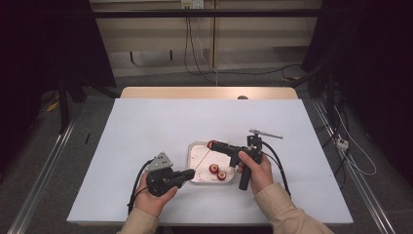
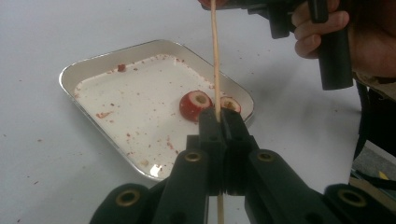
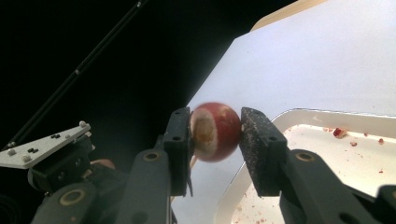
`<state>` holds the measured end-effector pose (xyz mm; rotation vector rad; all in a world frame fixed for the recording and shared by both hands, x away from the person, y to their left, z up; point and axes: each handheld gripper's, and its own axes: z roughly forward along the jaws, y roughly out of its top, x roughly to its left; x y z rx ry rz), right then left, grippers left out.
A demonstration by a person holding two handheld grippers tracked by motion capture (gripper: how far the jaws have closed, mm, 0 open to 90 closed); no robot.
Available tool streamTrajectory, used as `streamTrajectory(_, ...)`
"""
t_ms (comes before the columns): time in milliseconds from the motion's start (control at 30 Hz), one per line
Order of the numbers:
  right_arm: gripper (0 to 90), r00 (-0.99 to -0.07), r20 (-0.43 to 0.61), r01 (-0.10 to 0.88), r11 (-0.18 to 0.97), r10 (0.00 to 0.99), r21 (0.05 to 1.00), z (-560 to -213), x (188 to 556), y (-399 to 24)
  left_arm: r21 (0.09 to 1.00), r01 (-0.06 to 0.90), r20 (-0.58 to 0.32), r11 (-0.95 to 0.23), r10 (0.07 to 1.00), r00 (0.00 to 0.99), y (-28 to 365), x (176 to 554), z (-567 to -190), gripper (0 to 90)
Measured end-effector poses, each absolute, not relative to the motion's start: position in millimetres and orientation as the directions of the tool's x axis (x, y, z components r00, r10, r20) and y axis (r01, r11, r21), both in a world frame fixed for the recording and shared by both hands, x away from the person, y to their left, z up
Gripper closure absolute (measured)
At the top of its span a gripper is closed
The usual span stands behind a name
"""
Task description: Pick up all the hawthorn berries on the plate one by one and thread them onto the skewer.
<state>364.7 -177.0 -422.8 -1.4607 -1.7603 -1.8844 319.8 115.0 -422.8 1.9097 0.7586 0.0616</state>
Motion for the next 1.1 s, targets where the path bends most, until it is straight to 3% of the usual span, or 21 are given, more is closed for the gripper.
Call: streamTrajectory(1100,73.0,-0.501,0.713,0.687,-0.275,0.491,0.673,-424.8,359.7,-163.8,0.805,0.545,-0.344,-0.234,0.565,0.75,102.6,323.1,-431.4,88.9)
